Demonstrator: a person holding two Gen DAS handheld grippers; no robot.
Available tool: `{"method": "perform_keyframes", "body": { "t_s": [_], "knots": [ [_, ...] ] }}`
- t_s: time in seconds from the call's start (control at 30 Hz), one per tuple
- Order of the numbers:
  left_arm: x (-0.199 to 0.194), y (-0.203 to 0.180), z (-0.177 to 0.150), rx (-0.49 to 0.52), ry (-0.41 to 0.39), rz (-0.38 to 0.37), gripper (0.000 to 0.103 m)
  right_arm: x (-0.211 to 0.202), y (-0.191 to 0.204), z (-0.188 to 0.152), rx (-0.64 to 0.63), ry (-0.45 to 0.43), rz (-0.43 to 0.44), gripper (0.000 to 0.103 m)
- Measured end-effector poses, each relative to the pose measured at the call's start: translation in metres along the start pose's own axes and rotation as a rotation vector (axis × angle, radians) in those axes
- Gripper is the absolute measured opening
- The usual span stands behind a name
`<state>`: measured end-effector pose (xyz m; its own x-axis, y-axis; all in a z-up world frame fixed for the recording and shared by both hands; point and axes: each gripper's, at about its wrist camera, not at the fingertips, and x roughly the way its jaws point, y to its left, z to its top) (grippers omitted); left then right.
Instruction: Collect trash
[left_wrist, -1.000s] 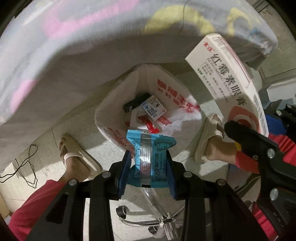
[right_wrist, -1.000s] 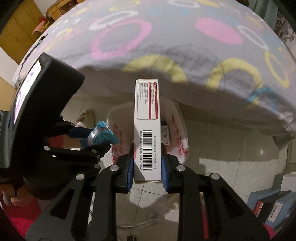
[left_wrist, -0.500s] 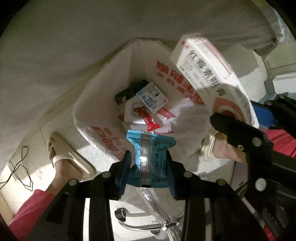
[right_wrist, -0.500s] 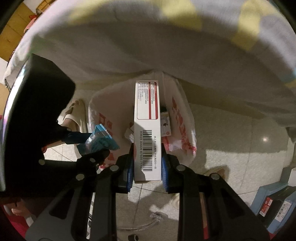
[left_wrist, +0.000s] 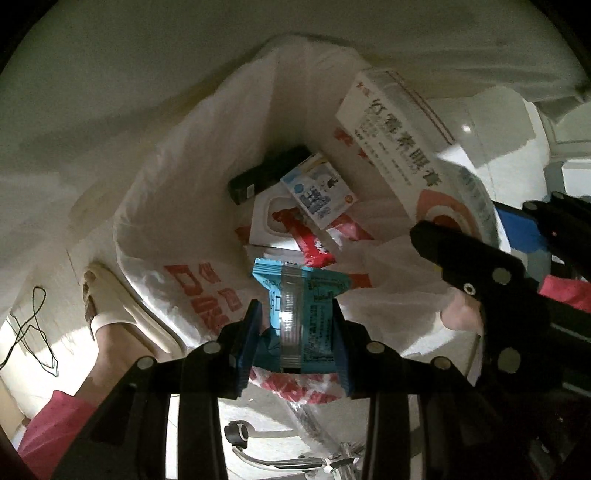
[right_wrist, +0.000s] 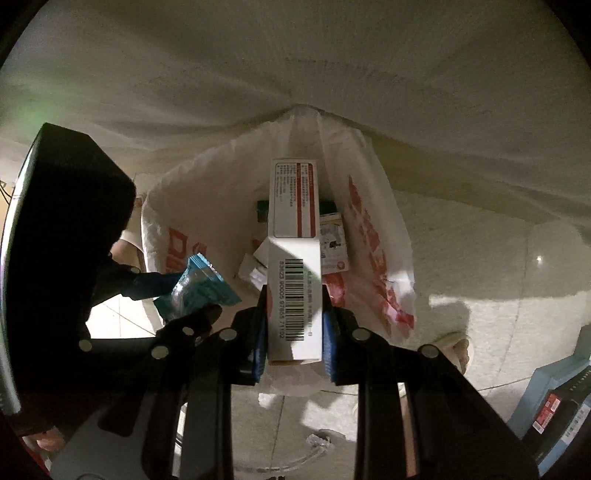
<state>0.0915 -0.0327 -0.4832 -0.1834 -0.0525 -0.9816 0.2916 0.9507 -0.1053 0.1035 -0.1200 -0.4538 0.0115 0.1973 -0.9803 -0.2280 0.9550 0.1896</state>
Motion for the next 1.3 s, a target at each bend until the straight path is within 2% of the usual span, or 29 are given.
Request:
{"method": "perform_keyframes", "body": {
  "t_s": [0.1, 0.17, 0.2, 0.23, 0.4, 0.5, 0.63, 0.77, 0.87, 0.97, 1.13, 1.3],
  "knots": [
    [0.008, 0.005, 0.005, -0.018, 0.025, -0.018, 0.042, 0.003, -0.005, 0.003, 0.017, -0.005, 0.022, 0.026],
    [0.012, 0.008, 0.007, -0.028, 0.031, -0.015, 0.057, 0.003, -0.012, 0.004, 0.039, -0.003, 0.040, 0.040],
    [0.014, 0.009, 0.009, -0.031, 0.032, -0.008, 0.066, 0.006, -0.014, 0.006, 0.050, 0.000, 0.041, 0.044],
    [0.015, 0.009, 0.009, -0.032, 0.034, -0.008, 0.067, 0.007, -0.016, 0.006, 0.057, 0.000, 0.040, 0.047],
    [0.016, 0.009, 0.009, -0.046, 0.047, 0.016, 0.070, 0.006, -0.019, 0.006, 0.060, 0.006, 0.023, 0.048],
    [0.010, 0.011, 0.007, -0.063, 0.045, 0.007, 0.071, -0.002, -0.020, 0.004, 0.069, -0.001, 0.008, 0.057],
    [-0.004, 0.015, 0.003, -0.085, 0.019, 0.021, 0.074, -0.019, -0.020, 0.000, 0.082, -0.016, -0.012, 0.059],
    [-0.021, 0.018, -0.004, -0.123, -0.005, 0.016, 0.076, -0.035, -0.024, -0.007, 0.118, -0.042, -0.032, 0.070],
    [-0.042, 0.023, -0.012, -0.160, -0.040, 0.009, 0.076, -0.059, -0.020, -0.016, 0.125, -0.074, -0.071, 0.076],
    [-0.067, 0.022, -0.025, -0.169, -0.100, 0.019, 0.081, -0.087, -0.007, -0.031, 0.105, -0.125, -0.115, 0.085],
    [-0.110, 0.016, -0.050, -0.189, -0.189, 0.044, 0.082, -0.138, 0.016, -0.050, 0.110, -0.198, -0.138, 0.087],
    [-0.152, 0.011, -0.079, -0.229, -0.260, 0.059, 0.082, -0.189, 0.036, -0.072, 0.077, -0.269, -0.203, 0.088]
  ]
}}
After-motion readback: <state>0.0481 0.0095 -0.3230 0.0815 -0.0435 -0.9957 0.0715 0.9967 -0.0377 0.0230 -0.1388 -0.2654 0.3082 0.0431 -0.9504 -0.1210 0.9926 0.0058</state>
